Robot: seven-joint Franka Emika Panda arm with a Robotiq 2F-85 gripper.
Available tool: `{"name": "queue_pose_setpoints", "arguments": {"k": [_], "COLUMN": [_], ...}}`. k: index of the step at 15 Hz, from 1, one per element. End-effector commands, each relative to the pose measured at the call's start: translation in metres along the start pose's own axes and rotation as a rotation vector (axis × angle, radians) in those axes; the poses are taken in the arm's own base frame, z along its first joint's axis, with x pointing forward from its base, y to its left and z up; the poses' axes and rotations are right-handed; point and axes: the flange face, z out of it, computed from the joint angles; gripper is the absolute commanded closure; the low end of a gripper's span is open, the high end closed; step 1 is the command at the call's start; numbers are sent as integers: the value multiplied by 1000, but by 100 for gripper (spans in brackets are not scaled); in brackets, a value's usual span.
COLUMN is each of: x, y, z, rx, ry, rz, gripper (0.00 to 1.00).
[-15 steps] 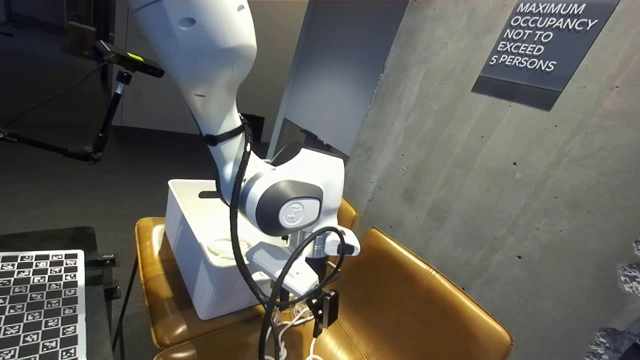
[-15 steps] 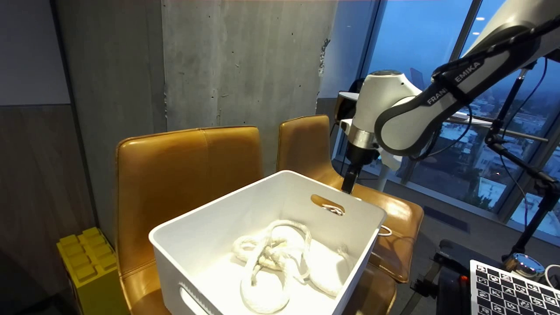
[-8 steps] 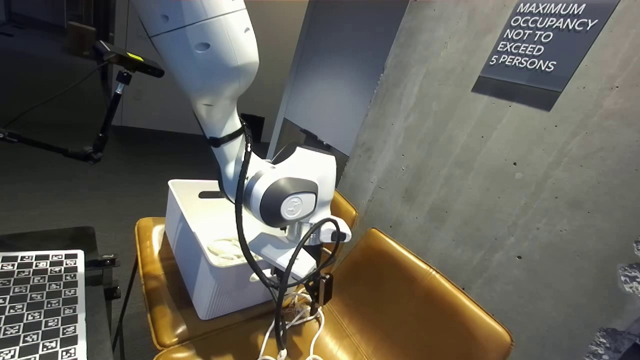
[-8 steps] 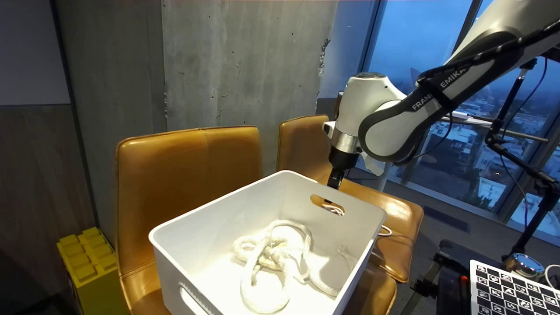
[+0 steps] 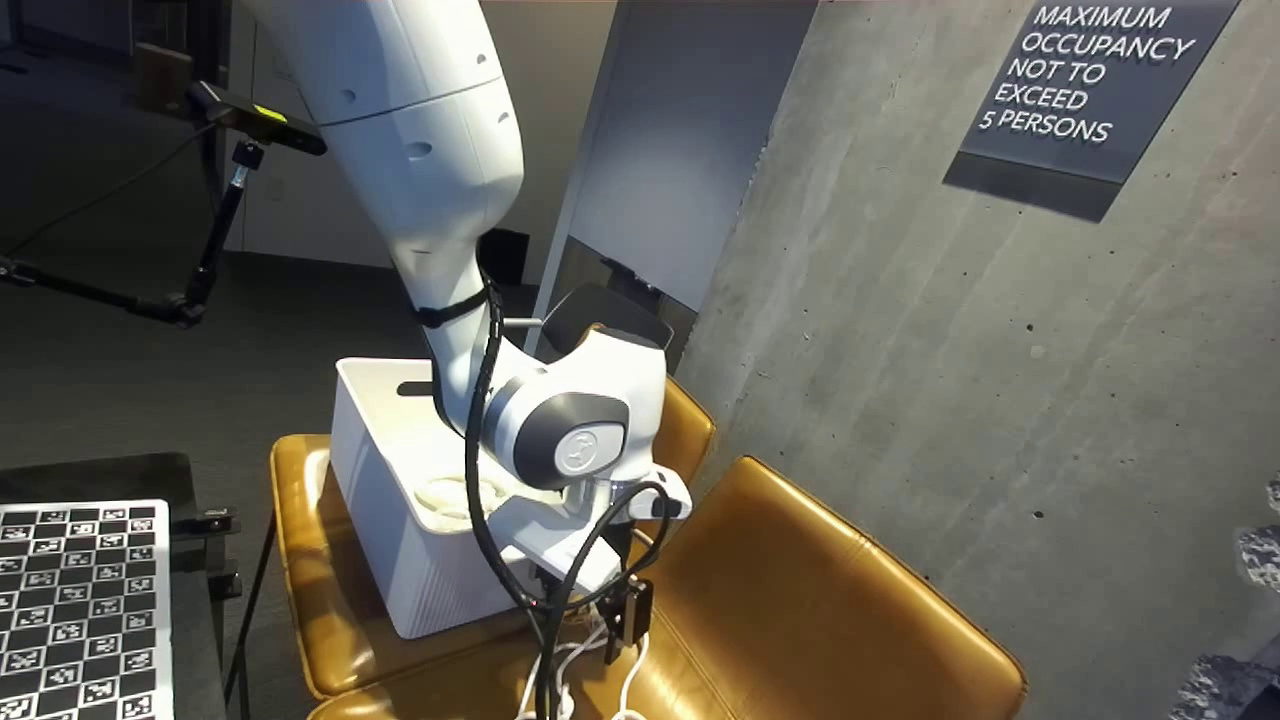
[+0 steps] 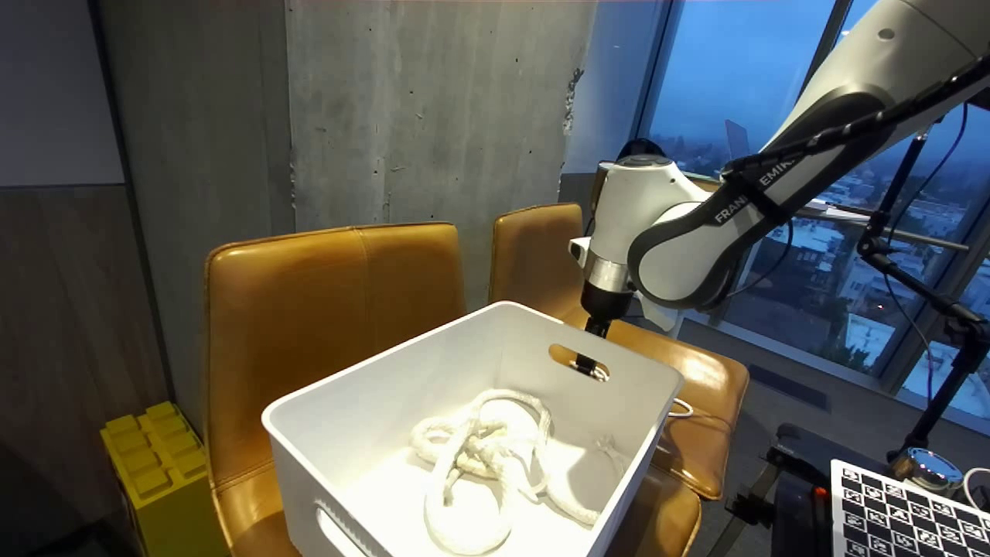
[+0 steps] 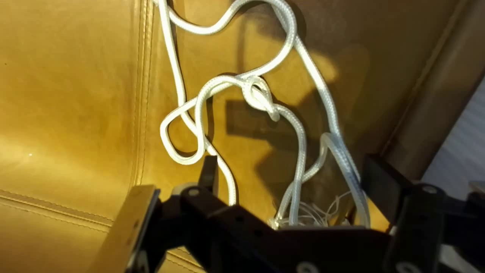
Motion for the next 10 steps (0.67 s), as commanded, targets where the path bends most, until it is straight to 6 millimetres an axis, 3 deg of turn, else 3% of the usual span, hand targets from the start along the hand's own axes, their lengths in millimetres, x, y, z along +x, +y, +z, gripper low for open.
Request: {"name": "queue_pose_setpoints", "arguments": {"k": [1,4,5,6,10], "x": [5,3,2,2,5], "y": [2,0,0,1,5], "z": [10,20,22,22,22], "rx": [9,8,9,10,3], "ry": [-6,-16,-18,-20,-20], "rz": [6,2,2,3,6], "gripper": [5,9,30,33,66]}}
